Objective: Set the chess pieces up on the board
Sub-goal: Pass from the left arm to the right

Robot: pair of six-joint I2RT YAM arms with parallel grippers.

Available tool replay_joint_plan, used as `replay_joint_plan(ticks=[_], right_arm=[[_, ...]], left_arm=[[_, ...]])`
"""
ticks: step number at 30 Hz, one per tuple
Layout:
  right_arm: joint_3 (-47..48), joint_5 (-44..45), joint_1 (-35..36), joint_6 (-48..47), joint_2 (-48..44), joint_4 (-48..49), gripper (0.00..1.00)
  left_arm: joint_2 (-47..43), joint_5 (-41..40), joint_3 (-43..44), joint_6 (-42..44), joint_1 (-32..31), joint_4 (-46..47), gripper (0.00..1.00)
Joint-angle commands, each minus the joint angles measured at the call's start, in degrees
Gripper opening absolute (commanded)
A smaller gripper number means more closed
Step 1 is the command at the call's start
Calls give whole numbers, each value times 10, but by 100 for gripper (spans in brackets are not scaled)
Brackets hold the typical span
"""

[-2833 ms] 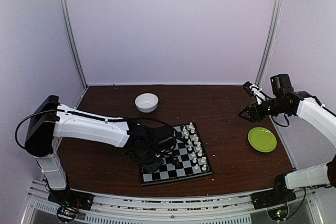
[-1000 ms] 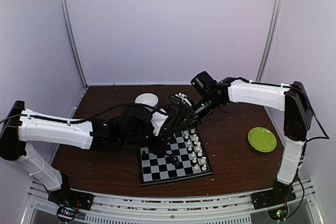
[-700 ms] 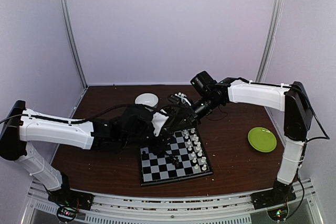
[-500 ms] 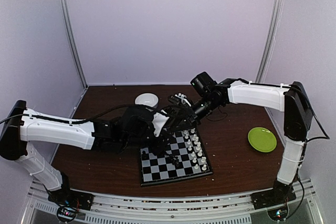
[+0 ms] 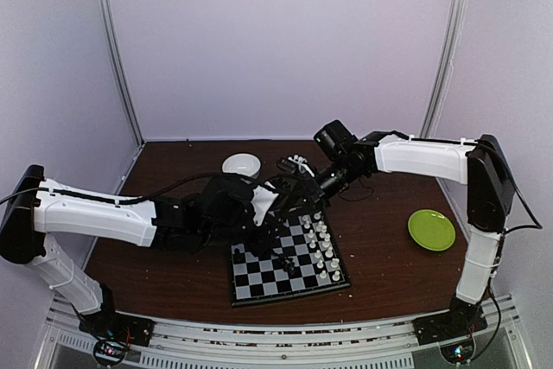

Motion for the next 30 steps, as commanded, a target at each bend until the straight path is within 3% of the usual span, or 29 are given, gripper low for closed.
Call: replay_joint_plan(ticks=[1, 6, 9, 13, 19, 24, 30], right_arm=[[-1, -8, 9, -7, -12, 3, 4], [44, 32, 7, -85, -12, -75, 0], [81, 87, 6, -140, -19, -119, 0], [104, 163, 9, -173, -31, -116, 0], [141, 249, 26, -200, -25, -107, 0], [179, 335, 72, -246, -9, -122, 0], [225, 414, 134, -290, 29, -144, 0]], left_arm=[[6, -15, 17, -8, 4, 11, 19], [-37, -7, 2, 9, 4, -27, 43], [-100, -65, -9, 27, 9, -95, 54], [-190, -79, -5, 52, 49, -195, 55], [-297, -66, 15, 38, 213, -263, 61], [-265, -38, 94, 29, 333, -274, 63], [-169, 80, 139, 15, 448, -253, 59]])
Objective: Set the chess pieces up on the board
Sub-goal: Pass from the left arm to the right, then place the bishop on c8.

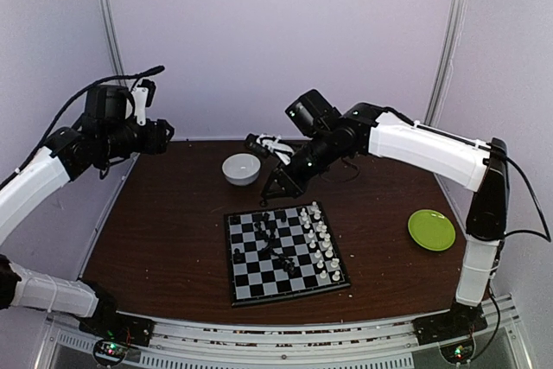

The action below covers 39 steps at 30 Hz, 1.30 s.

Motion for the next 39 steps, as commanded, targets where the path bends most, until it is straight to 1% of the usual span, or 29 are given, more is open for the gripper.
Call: replay_joint_plan(ticks=[1, 2, 6, 9, 13, 17, 21, 29, 39], right_arm=[[30, 91, 43, -49, 31, -22, 0], [35, 98, 52, -53, 38, -24, 0], [69, 126, 90, -81, 72, -49, 0], [88, 142, 116, -101, 96, -65, 0], [117, 142, 137, -108, 134, -77, 0], [153, 117, 144, -101, 178, -90, 0], [176, 114, 149, -101, 208, -101, 0], [166, 122, 153, -101, 223, -93, 0], [136, 126, 152, -97, 224, -58, 0]], left_arm=[[56, 116, 4, -19, 71, 25, 59], [62, 144, -5, -24, 97, 35, 58], [76, 242, -36, -47, 162, 57, 56], [80, 266, -45, -54, 179, 61, 55], [69, 265, -43, -43, 180, 54, 55], [59, 264, -49, -41, 179, 54, 55], [53, 262, -49, -36, 180, 54, 55], [53, 264, -49, -32, 179, 54, 54], [52, 265, -51, -27, 179, 54, 52]])
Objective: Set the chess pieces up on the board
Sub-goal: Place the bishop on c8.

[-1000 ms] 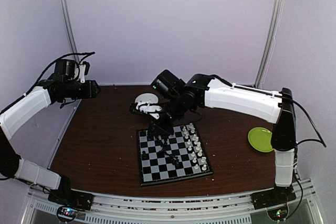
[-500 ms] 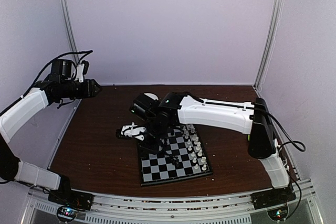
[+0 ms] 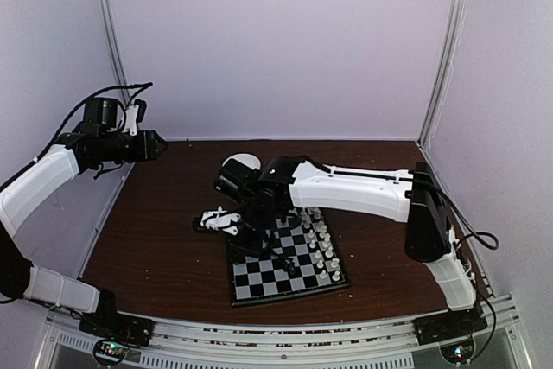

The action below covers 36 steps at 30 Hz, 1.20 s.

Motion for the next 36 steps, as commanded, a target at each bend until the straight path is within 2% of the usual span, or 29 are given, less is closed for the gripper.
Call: replay_joint_plan(ticks=[1, 8, 36], right_arm=[[-16, 9, 4, -1, 5, 23, 0], [-46, 16, 5, -3, 5, 41, 0], [-47, 31, 8, -3, 35, 55, 0]], left_arm=[[-10, 7, -5, 11, 1, 27, 52], [-9, 13, -4, 13, 1, 27, 52], [-11, 31, -6, 17, 1, 32, 51]])
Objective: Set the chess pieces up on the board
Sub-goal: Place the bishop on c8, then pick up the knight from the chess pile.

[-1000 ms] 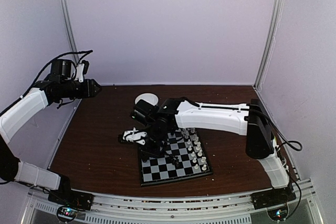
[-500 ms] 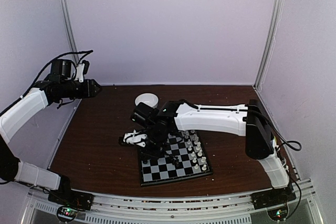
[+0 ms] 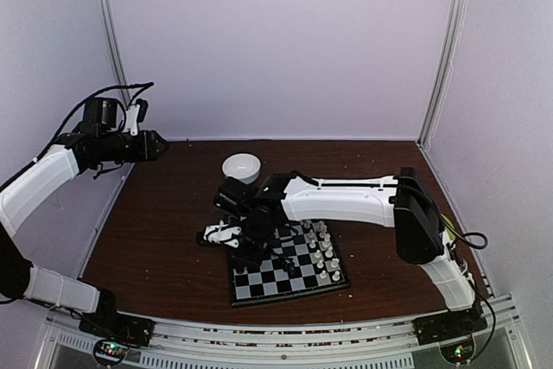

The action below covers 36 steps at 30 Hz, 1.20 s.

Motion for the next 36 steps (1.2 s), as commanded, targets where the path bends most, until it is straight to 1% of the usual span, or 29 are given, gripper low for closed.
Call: replay_joint_plan(ticks=[1, 3, 7, 12, 14, 15, 22, 25, 28, 31, 34, 35, 36], right_arm=[[-3, 22, 4, -3, 7, 10, 0], [-3, 23, 4, -3, 7, 10, 0], [-4, 25, 4, -3, 8, 10, 5], [-4, 25, 5, -2, 3, 4, 13], [-3, 25, 5, 0, -4, 2, 19], [2, 25, 5, 1, -10, -3, 20], [40, 0, 4, 4, -115, -42, 23], [30, 2, -4, -4, -162, -56, 23], [-53, -15, -31, -8, -225, -42, 23], [-177, -26, -76, -12, -312, 16, 23], [-300, -31, -138, -13, -399, 80, 23], [-335, -38, -162, -15, -426, 95, 23], [-370, -48, -187, -17, -459, 110, 23]], left_arm=[[-10, 8, -6, 12, 1, 32, 51], [-10, 7, -5, 12, 1, 32, 51], [-9, 7, -5, 11, 1, 32, 51], [-8, 9, -5, 13, 1, 32, 51], [-8, 9, -5, 13, 1, 33, 51], [-8, 10, -4, 14, 2, 32, 51], [-8, 12, -4, 19, 2, 33, 51], [-9, 17, -4, 23, 1, 35, 51], [-9, 38, -5, 32, 1, 41, 49], [-8, 64, -9, 42, -6, 51, 48], [-5, 70, -7, 71, -41, 48, 48], [-1, 61, -4, 81, -58, 38, 48], [3, 35, 5, 87, -82, 24, 48]])
